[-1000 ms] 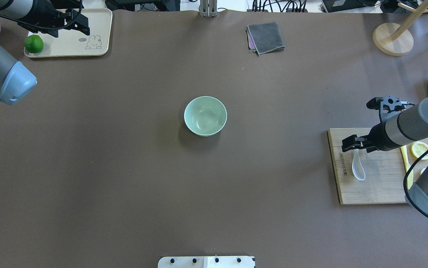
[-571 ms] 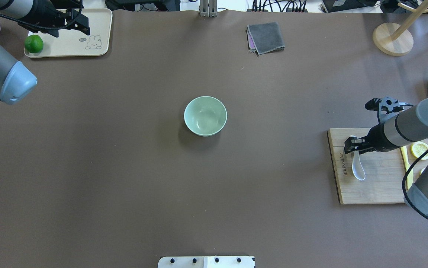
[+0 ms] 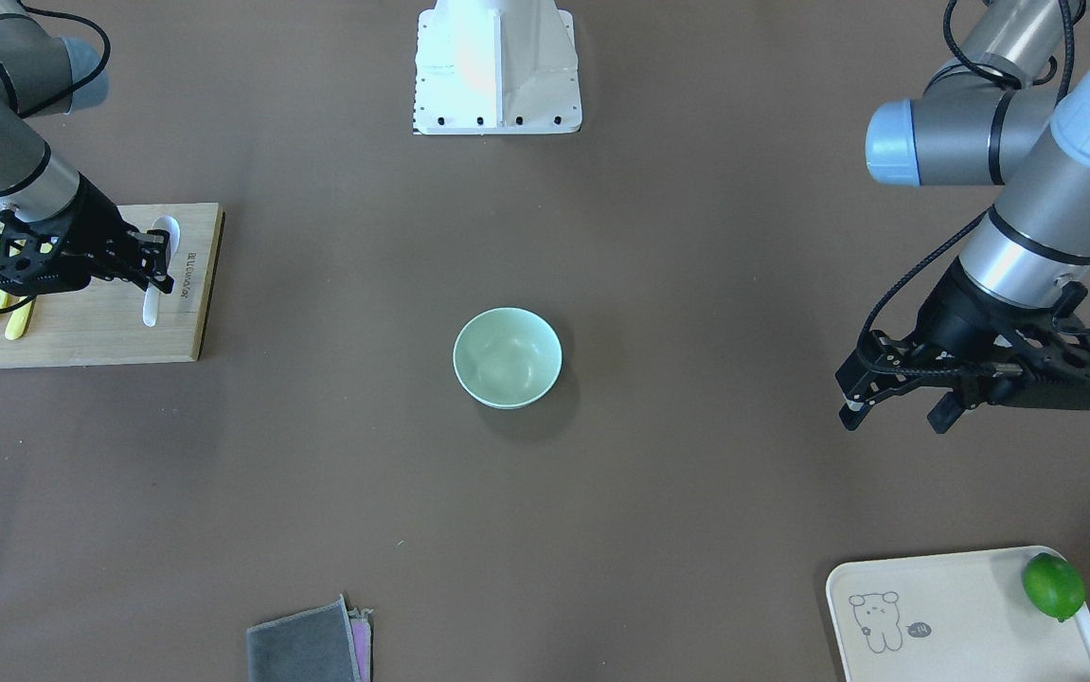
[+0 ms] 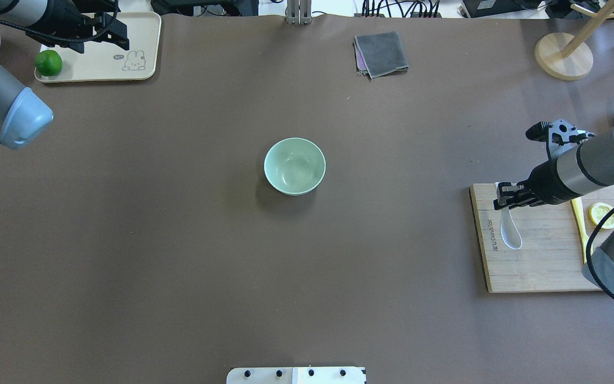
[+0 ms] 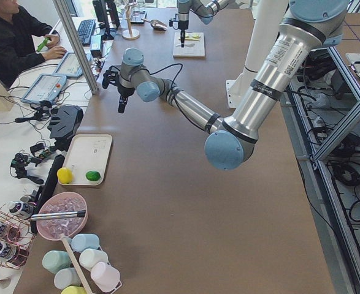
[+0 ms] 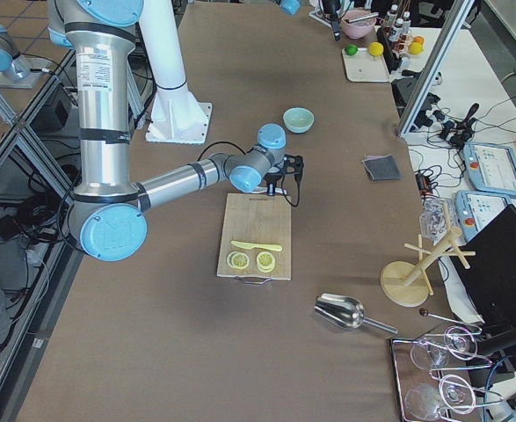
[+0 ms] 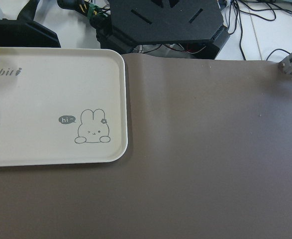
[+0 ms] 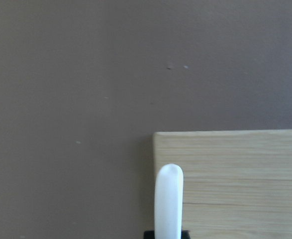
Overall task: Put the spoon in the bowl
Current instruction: 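Lower the right gripper onto the white spoon and grasp it, then lift the white spoon and carry it over the pale green bowl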
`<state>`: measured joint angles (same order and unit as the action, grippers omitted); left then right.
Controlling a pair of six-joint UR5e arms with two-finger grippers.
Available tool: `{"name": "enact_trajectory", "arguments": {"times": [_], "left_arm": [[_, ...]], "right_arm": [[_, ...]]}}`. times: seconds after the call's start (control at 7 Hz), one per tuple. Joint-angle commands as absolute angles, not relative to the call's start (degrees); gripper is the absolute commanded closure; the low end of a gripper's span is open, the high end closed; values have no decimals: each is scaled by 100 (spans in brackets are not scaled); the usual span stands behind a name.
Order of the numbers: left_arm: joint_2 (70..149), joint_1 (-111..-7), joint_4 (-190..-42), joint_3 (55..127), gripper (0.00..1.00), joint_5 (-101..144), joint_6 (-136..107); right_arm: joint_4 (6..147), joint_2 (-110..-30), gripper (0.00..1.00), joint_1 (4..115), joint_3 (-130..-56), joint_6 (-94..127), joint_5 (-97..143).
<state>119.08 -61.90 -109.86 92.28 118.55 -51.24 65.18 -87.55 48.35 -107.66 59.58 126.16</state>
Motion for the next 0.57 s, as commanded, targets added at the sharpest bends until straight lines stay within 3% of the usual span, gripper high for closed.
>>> {"name": "enact_trajectory", "arguments": {"times": [0.0,0.14,0.43], "left_arm": [[11900,-6205,-11082,9141,2,11856,-5124],[11900,-6214,-11257,8984,2,11865,-5133],[11900,-6258,-11373,8790,2,11865,-5133]], "right_arm": [[8026,-7059,100,4879,-10838,6552,12754],[8546,-6092,100,4869,-10419,6626,12518],[8535,-4664,100,4869,-8902,6766,12236]]}}
